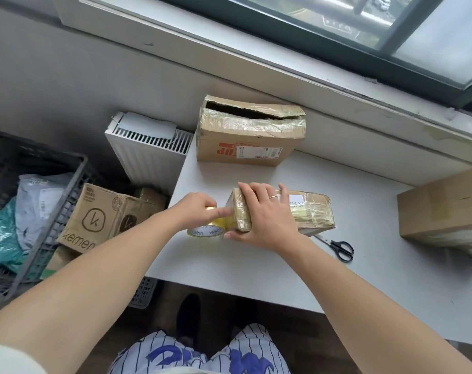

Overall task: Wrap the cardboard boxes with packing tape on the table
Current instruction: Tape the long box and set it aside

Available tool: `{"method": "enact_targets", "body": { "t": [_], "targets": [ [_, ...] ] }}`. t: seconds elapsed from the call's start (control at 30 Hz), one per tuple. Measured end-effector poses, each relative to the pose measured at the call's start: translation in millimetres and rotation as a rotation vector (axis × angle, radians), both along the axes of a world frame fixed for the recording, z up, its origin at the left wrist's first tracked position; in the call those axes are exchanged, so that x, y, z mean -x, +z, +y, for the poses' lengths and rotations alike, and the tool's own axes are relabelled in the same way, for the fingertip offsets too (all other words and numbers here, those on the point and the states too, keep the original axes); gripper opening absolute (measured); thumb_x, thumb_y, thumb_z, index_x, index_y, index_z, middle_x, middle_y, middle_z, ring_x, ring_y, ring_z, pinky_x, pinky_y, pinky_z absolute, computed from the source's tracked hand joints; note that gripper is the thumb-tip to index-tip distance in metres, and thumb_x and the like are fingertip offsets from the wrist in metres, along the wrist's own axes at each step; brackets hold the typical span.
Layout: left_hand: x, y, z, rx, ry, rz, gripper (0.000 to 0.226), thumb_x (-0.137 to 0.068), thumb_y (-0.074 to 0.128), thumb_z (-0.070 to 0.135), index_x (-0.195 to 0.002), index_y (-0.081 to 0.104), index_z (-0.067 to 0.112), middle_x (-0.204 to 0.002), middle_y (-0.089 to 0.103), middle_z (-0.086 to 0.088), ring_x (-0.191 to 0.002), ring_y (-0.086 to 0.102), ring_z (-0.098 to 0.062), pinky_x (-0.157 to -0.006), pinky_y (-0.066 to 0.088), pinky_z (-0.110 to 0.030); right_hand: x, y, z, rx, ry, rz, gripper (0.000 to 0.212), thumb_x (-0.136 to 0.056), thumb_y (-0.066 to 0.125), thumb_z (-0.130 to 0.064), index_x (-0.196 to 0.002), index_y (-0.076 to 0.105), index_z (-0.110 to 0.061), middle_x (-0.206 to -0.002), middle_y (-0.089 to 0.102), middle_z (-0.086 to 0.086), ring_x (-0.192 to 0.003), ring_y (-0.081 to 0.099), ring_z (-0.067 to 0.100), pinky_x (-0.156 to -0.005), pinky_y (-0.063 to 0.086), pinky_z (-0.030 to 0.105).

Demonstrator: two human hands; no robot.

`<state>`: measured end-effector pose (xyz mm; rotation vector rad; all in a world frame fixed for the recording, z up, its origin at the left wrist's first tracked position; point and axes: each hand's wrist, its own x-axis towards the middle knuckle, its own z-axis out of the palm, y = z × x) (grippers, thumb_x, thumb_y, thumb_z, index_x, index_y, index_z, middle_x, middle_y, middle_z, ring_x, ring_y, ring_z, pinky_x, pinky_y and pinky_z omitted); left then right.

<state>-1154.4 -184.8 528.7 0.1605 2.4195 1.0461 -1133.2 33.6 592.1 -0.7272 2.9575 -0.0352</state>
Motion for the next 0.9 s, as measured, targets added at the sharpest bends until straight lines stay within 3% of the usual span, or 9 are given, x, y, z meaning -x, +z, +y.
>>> {"method": "enact_targets", "body": {
  "t": [0.2, 0.33, 0.43, 0.57, 0.7, 0.83, 0.9],
  "targets": [
    [11.5, 4.0, 0.5, -0.029, -0.013, -0.066, 0.066, -0.086, 0.063, 0.073, -0.058, 0.044, 0.016, -0.056, 0.036, 0.002, -0.055, 0.034, -0.017, -0.057, 0.028, -0.034, 8.1, 2.4, -3.4, -0.02, -0.002, -0.024, 0.116, -0.058, 0.062, -0.086, -0.151, 0.032, -0.022, -0.141, 0.045, 0.0, -0.134, 0.043, 0.028, -0.115, 0.021, 0.066],
    [4.1, 10.8, -2.6, -0.104, 0.05, -0.137, 0.069, -0.083, 0.065, 0.074, -0.056, 0.029, 0.022, -0.054, 0.026, 0.006, -0.051, 0.025, -0.015, -0.055, 0.021, -0.033, 18.8, 15.8, -1.0, 0.039, 0.005, -0.106, 0.112, -0.053, 0.068, -0.083, -0.145, 0.036, -0.028, -0.133, 0.048, -0.004, -0.127, 0.045, 0.025, -0.111, 0.028, 0.06],
    [-2.7, 34.7, -19.0, -0.341, 0.163, -0.111, 0.067, -0.079, 0.063, 0.077, -0.056, 0.036, 0.021, -0.058, 0.034, -0.002, -0.056, 0.034, -0.018, -0.063, 0.028, -0.034, 30.4, 41.8, 20.3, 0.22, -0.023, -0.194, 0.111, -0.052, 0.074, -0.08, -0.144, 0.039, -0.03, -0.131, 0.047, -0.008, -0.125, 0.044, 0.02, -0.11, 0.031, 0.05],
    [12.5, 104.4, -33.7, -0.566, 0.124, 0.065, 0.065, -0.086, 0.061, 0.064, -0.067, 0.052, 0.003, -0.065, 0.045, -0.014, -0.061, 0.044, -0.02, -0.066, 0.039, -0.025, 35.8, 74.6, 46.3, 0.63, -0.088, -0.259, 0.105, -0.056, 0.096, -0.051, -0.143, 0.043, -0.027, -0.13, 0.049, -0.013, -0.125, 0.047, 0.008, -0.108, 0.041, 0.034],
    [29.6, 161.9, -39.1, -0.486, 0.016, 0.169, 0.065, -0.08, 0.067, 0.062, -0.073, 0.056, -0.002, -0.067, 0.046, -0.01, -0.061, 0.049, -0.015, -0.06, 0.043, -0.022, 27.4, 81.7, 63.1, 0.932, -0.256, -0.321, 0.096, -0.054, 0.094, -0.052, -0.134, 0.045, -0.037, -0.128, 0.059, -0.014, -0.123, 0.055, 0.008, -0.102, 0.048, 0.03],
    [36.7, 170.7, -39.9, -0.185, -0.038, 0.203, 0.05, -0.084, 0.075, 0.059, -0.066, 0.062, 0.014, -0.058, 0.05, 0.004, -0.054, 0.048, -0.008, -0.056, 0.038, -0.027, 16.2, 71.9, 88.7, 0.951, -0.305, -0.369, 0.096, -0.054, 0.096, -0.048, -0.135, 0.046, -0.034, -0.126, 0.061, -0.014, -0.12, 0.057, 0.007, -0.104, 0.05, 0.036],
    [38.6, 166.3, -31.8, -0.084, -0.044, 0.237, 0.047, -0.086, 0.073, 0.054, -0.067, 0.064, 0.013, -0.057, 0.053, 0.003, -0.053, 0.049, -0.007, -0.056, 0.038, -0.028, 11.6, 65.6, 101.2, 0.979, -0.346, -0.374, 0.096, -0.054, 0.096, -0.048, -0.135, 0.047, -0.035, -0.125, 0.063, -0.013, -0.121, 0.058, 0.009, -0.104, 0.051, 0.04]
  ]
}}
